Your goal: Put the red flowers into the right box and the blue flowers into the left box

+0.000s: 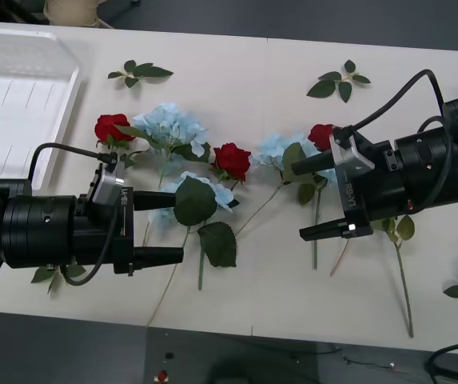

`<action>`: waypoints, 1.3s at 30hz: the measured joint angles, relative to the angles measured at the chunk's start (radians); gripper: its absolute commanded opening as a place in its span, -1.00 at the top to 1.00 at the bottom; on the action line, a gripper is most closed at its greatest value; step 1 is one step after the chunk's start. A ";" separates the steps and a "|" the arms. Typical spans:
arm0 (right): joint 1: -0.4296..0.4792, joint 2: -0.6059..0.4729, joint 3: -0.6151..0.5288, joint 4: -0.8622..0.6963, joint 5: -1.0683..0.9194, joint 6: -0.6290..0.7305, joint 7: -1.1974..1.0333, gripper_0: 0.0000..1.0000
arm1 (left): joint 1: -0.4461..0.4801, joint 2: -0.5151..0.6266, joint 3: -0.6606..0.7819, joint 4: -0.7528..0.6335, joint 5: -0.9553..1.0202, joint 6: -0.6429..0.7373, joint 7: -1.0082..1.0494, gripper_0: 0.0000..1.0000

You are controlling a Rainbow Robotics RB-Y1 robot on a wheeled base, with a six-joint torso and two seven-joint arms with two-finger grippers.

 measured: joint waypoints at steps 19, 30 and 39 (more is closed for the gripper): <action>0.045 0.002 0.016 0.003 0.016 0.000 0.000 -1.00 | 0.000 0.000 0.000 0.000 0.000 0.000 0.000 -1.00; 0.049 -0.090 0.006 -0.079 0.019 0.084 -0.542 -1.00 | -0.004 0.020 0.024 0.018 0.178 -0.065 0.000 -1.00; 0.130 -0.137 -0.239 -0.172 0.096 0.237 -0.938 -1.00 | -0.044 0.286 0.100 0.019 0.178 -0.113 0.000 -1.00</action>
